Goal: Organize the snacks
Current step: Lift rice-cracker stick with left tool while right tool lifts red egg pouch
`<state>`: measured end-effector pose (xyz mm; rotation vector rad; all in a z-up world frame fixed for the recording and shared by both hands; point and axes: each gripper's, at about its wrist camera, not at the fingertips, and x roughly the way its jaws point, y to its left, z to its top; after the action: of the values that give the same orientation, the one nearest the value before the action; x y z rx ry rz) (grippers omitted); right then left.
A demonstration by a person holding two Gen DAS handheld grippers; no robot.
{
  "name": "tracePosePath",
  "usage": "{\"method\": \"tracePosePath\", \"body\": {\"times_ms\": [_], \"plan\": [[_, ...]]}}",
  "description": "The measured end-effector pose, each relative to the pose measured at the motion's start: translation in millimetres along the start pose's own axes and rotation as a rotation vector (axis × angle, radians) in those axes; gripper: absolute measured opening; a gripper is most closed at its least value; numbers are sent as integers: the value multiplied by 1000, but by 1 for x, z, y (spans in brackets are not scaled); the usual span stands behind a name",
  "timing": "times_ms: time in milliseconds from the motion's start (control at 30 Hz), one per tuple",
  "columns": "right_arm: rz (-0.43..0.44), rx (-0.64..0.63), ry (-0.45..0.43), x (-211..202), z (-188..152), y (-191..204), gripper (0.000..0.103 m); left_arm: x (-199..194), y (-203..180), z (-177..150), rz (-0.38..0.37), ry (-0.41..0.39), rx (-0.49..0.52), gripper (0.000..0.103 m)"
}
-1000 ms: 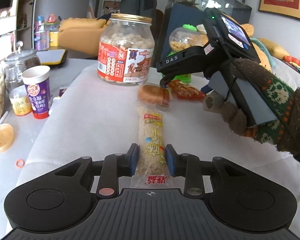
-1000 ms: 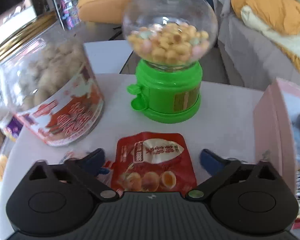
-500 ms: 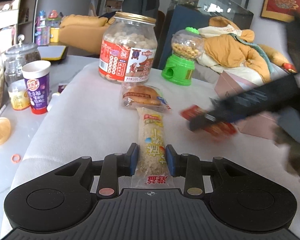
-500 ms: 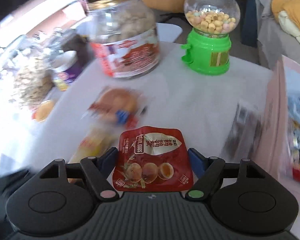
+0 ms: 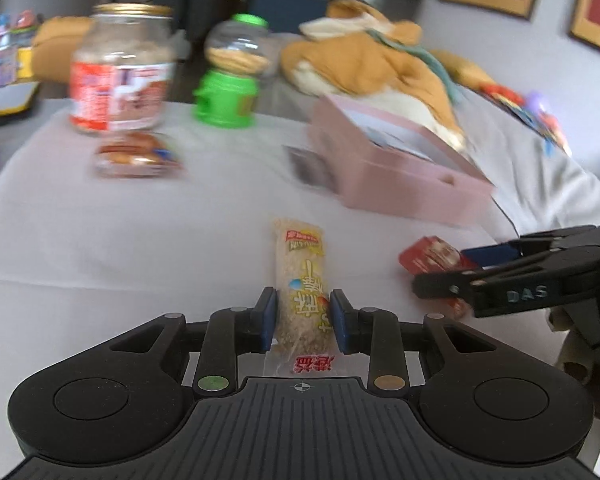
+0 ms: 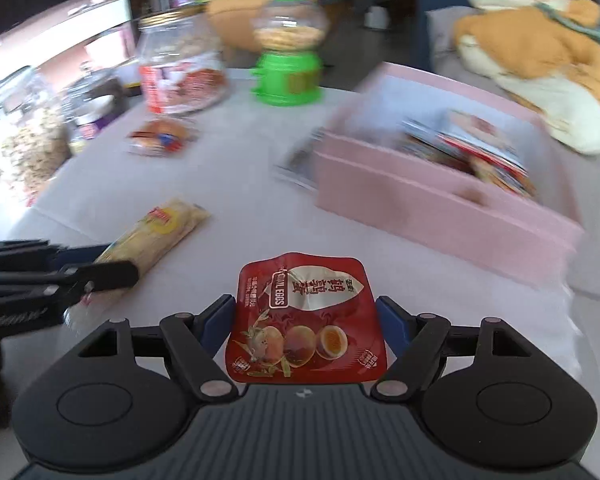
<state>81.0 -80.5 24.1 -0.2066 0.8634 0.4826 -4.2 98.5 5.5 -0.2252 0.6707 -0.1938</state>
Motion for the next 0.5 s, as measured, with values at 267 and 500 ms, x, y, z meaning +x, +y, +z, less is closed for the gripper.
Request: {"method": "tracePosePath", "body": {"times_ms": [267,500], "plan": [[-87,83,-53,-3,-34,-30,82,20,-38,2,12,39,56,34],[-86,103,-62,-6,-49,-43,103,31,-52,10,83,63,63,34]]}}
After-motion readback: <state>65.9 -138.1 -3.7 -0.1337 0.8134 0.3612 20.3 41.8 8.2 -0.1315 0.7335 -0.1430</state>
